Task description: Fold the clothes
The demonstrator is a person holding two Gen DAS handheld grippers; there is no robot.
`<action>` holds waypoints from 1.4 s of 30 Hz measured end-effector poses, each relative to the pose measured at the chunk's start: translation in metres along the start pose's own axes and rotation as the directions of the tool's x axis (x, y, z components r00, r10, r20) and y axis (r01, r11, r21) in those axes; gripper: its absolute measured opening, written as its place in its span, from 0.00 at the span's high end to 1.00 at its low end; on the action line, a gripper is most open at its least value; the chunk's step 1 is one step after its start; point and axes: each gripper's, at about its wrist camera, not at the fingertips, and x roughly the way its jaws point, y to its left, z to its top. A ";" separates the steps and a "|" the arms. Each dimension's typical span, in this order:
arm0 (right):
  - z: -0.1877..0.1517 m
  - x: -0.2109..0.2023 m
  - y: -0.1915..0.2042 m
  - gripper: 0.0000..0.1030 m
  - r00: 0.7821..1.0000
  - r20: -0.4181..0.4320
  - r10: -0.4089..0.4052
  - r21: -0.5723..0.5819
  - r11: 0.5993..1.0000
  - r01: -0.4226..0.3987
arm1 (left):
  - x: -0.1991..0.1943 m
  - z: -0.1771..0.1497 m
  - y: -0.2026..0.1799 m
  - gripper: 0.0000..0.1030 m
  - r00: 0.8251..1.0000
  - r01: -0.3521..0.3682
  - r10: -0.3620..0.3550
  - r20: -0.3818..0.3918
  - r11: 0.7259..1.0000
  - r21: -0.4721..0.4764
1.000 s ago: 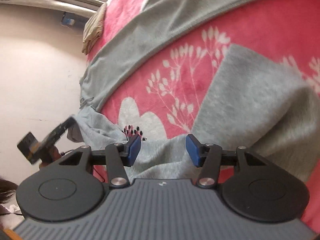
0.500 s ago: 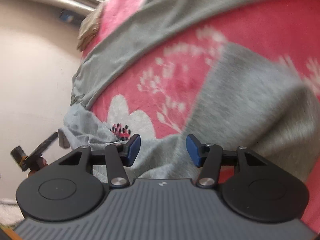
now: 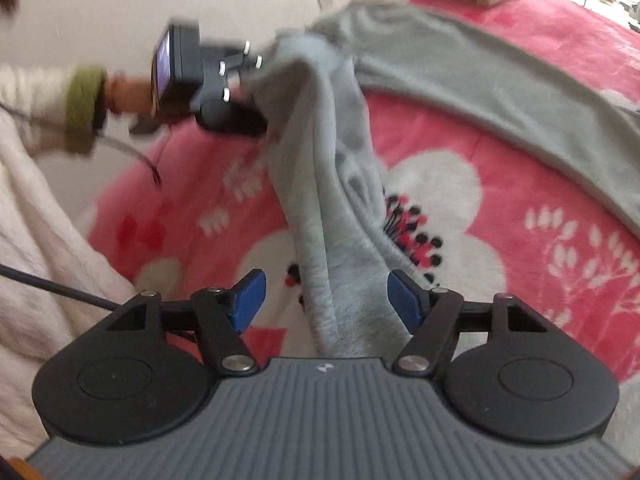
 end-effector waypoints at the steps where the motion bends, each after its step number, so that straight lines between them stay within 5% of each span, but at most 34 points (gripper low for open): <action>1: 0.000 0.005 -0.001 0.66 1.000 -0.017 -0.021 -0.003 1.000 0.021 | -0.001 0.000 0.002 0.80 1.000 0.001 -0.001 0.004 1.000 0.000; 3: 0.003 0.000 -0.014 0.94 0.998 -0.019 -0.056 0.042 0.997 0.057 | -0.007 0.001 0.006 0.86 1.000 -0.006 0.006 0.018 1.000 -0.009; 14: 0.012 -0.075 -0.115 0.94 0.959 0.190 -0.210 0.382 0.916 0.125 | -0.085 -0.009 0.062 0.88 1.000 0.001 -0.003 0.017 0.993 0.121; 19: 0.016 -0.074 -0.101 0.95 0.965 0.226 -0.129 0.305 0.951 0.056 | -0.106 -0.018 0.066 0.88 1.000 0.000 0.004 -0.020 0.981 0.192; 22: 0.017 -0.097 -0.077 0.95 0.956 0.293 -0.006 0.155 0.987 -0.041 | -0.116 -0.024 0.076 0.88 0.999 0.021 -0.010 -0.046 0.972 0.233; 26: 0.010 -0.100 -0.038 0.95 0.964 0.187 0.190 -0.032 0.982 -0.187 | -0.113 -0.037 0.079 0.96 0.990 0.090 -0.057 -0.132 0.961 0.262; 29: -0.008 -0.057 -0.013 0.94 0.976 -0.018 0.219 -0.096 0.971 -0.220 | -0.097 -0.052 0.061 0.92 0.976 0.141 -0.081 -0.203 0.943 0.303; 33: -0.039 0.021 0.003 0.83 0.951 -0.255 0.178 -0.050 0.979 -0.197 | -0.083 -0.069 0.041 0.82 0.950 0.208 -0.115 -0.291 0.927 0.313; 35: -0.046 0.033 0.004 0.79 0.947 -0.288 0.143 -0.005 0.988 -0.151 | -0.089 -0.068 0.045 0.80 0.953 0.192 -0.107 -0.282 0.936 0.294; 39: -0.049 -0.007 -0.016 0.50 0.954 -0.143 0.264 0.196 0.952 -0.235 | -0.099 -0.038 0.071 0.74 0.976 0.108 -0.072 -0.204 0.980 0.168; 42: -0.055 -0.046 -0.044 0.45 0.949 0.045 0.312 0.356 0.883 -0.307 | -0.103 0.004 0.085 0.67 0.993 0.076 -0.072 -0.097 0.996 0.046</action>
